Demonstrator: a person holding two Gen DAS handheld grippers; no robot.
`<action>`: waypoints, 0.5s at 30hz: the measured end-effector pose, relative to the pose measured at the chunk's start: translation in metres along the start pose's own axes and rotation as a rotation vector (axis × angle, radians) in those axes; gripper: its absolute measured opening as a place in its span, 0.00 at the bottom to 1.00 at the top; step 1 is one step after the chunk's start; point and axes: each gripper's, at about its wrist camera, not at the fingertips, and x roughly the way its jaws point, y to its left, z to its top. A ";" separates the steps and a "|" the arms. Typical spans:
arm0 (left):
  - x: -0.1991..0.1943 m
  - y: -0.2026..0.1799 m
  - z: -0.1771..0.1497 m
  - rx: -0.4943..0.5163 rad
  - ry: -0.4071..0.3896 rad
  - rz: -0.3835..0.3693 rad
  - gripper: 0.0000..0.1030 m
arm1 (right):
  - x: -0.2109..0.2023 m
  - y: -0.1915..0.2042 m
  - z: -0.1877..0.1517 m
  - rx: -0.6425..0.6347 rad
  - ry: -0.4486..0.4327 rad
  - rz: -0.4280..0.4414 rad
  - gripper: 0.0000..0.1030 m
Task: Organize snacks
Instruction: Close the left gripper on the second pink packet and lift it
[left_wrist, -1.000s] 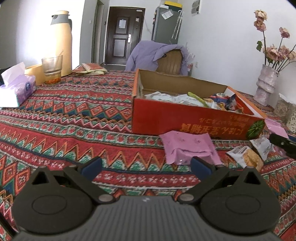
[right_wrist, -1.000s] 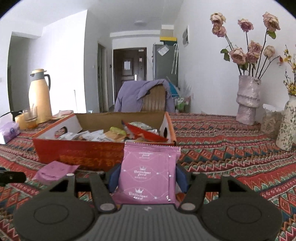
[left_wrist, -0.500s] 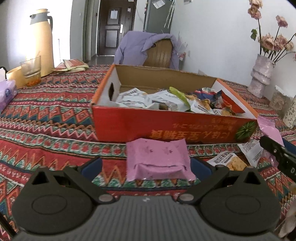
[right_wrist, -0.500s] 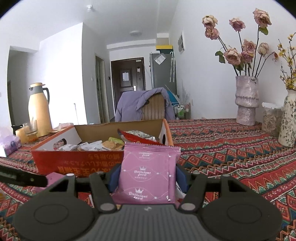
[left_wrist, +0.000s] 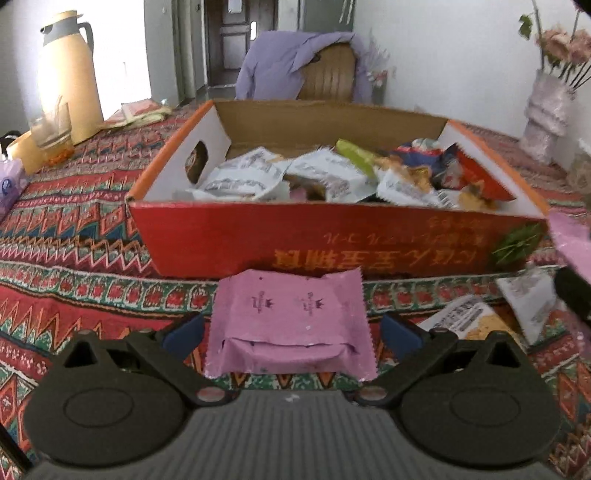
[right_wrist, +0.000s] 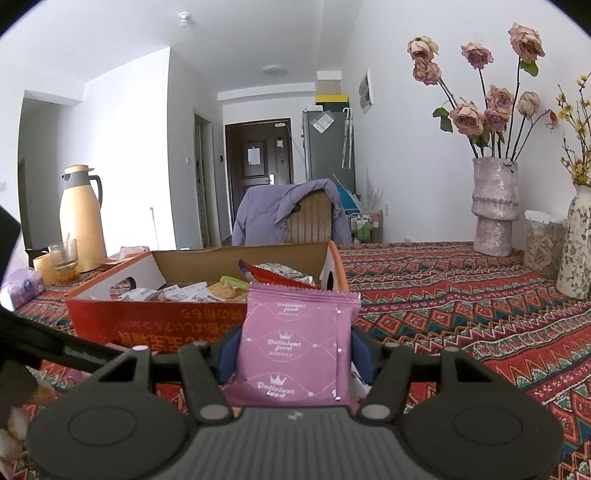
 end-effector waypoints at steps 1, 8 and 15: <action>0.003 0.001 0.000 -0.007 0.013 0.010 1.00 | 0.000 0.000 0.000 0.001 0.000 0.001 0.59; 0.008 0.003 -0.002 -0.019 0.028 0.036 1.00 | 0.000 0.001 0.000 -0.002 0.001 0.004 0.59; 0.006 -0.003 -0.002 0.027 0.032 0.005 0.93 | 0.000 0.001 0.000 -0.014 -0.003 0.005 0.59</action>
